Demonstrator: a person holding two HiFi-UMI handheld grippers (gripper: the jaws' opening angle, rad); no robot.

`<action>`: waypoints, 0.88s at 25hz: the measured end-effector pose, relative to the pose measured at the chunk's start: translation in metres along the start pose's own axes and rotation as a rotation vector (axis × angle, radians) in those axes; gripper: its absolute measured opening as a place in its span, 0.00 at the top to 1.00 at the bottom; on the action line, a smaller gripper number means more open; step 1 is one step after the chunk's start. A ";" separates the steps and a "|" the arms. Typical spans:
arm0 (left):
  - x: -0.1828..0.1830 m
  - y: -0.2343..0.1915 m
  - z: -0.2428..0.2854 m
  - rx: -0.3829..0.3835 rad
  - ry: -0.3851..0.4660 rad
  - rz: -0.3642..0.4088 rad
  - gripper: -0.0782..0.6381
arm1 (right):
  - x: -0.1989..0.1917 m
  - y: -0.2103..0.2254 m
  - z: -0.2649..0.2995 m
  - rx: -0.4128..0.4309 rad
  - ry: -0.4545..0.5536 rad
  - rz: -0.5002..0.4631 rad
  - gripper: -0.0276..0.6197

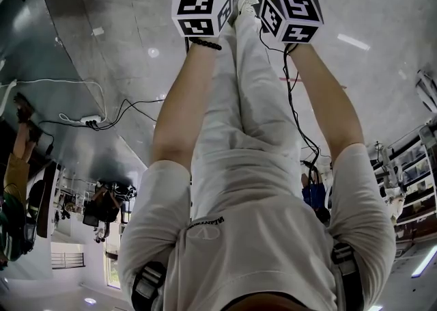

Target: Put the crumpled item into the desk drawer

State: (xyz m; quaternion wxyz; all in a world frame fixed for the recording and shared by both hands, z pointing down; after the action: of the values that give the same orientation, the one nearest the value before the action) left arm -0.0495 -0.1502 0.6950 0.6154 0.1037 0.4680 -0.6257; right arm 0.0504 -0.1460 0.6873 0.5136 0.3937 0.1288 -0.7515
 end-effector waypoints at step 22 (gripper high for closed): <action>0.119 0.069 -0.131 -0.073 0.168 0.054 0.89 | 0.125 -0.032 -0.147 -0.004 0.175 -0.036 0.96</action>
State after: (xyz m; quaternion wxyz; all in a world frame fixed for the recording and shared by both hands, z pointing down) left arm -0.0745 -0.1231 0.5083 0.5939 0.1460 0.5373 -0.5807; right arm 0.0696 -0.1271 0.4935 0.4875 0.4543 0.1820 -0.7231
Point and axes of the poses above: the fingertips, and each gripper's own axes: z forward along the fingers, y to its right, x out of its top, the point moved 4 cm from there along -z, backward along the fingers, and after that the axes turned 7 degrees about -z, right-handed, at the moved point
